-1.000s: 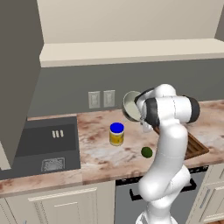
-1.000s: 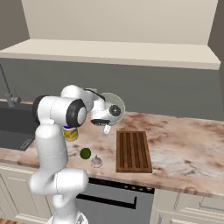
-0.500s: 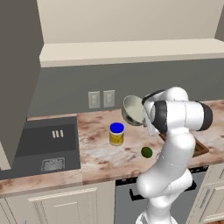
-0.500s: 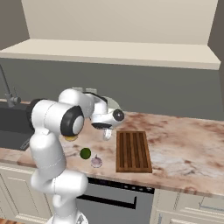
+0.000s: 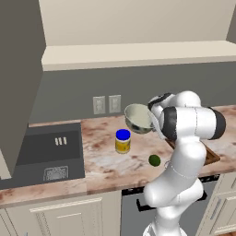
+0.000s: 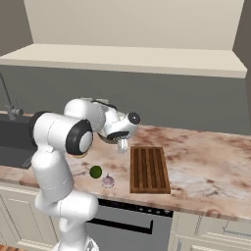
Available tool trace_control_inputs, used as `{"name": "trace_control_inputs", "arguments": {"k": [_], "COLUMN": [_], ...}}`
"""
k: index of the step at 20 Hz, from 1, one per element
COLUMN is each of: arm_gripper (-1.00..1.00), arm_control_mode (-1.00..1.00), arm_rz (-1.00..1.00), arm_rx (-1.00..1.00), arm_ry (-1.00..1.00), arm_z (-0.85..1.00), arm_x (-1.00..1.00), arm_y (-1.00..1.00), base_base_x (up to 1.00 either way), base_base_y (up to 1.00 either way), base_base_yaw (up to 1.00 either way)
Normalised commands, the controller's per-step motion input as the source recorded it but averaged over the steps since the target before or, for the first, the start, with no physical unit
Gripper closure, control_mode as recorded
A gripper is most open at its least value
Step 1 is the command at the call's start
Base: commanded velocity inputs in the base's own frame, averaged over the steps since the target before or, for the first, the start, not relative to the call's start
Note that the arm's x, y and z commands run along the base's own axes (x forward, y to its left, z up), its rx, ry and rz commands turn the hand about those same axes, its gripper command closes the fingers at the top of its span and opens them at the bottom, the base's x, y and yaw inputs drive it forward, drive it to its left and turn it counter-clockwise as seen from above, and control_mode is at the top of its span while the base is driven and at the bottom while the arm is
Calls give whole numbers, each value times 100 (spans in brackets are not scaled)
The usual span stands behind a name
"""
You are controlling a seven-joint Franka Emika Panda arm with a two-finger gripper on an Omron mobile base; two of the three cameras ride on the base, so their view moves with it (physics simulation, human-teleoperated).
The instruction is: Open the cabinet. Place the bowl and condiment on the counter. Then place the lime and garlic on the cutting board.
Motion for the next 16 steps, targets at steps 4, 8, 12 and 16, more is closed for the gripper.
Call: {"name": "trace_control_inputs", "arguments": {"k": [4,8,12,16], "arm_gripper": [-100,-100,-100,-100], "arm_control_mode": [-100,-100,-100,-100], "arm_rz": [12,10,9,13], "arm_rx": [-5,0,-1,-5], "arm_ry": [0,0,0,0], "arm_z": [24,53,70,48], "arm_x": [0,0,-55,-100], "arm_y": [-1,0,-17,-29], "base_base_x": [0,0,0,0], "base_base_y": [0,0,0,0], "base_base_yaw": [0,0,0,0]}}
